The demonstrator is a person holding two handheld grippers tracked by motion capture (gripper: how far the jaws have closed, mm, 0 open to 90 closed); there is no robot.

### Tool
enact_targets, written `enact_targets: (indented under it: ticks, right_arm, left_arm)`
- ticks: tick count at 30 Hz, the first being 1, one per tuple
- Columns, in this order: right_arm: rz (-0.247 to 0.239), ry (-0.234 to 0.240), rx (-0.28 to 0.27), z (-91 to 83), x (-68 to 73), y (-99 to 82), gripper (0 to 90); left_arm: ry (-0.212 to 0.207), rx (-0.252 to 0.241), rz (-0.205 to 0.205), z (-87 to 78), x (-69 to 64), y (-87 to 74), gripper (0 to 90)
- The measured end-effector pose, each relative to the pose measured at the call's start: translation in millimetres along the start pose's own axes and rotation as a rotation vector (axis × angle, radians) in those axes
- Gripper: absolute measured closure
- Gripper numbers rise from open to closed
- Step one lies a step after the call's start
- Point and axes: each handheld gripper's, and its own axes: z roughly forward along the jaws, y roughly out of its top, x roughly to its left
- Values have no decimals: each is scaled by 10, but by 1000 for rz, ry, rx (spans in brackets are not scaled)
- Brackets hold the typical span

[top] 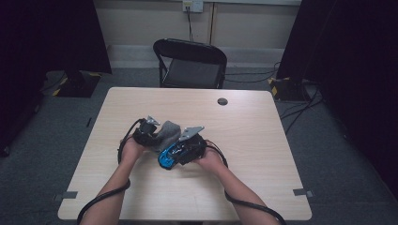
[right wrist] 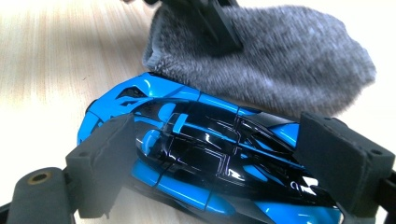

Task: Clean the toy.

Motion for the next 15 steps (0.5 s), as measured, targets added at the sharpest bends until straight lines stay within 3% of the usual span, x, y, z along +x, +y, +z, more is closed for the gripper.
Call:
enact_targets:
  ticks: [2, 5, 6, 9, 15]
  right_arm:
    - [0, -1, 4, -1, 1, 3, 126]
    - [-2, -1, 8, 0, 1, 9, 126]
    - [-2, -1, 8, 0, 0, 9, 126]
    - [1, -1, 8, 1, 2, 11, 126]
    - [1, -1, 7, 2, 4, 11, 126]
  left_arm:
    - [10, -29, -33, -24, -19, -17, 543]
    - [50, -67, -79, -120, -44, -69, 458]
    - [57, -69, -83, -151, -44, -86, 455]
    - [62, -84, -169, -205, -49, -177, 459]
    - [49, -90, -225, -60, -46, -255, 446]
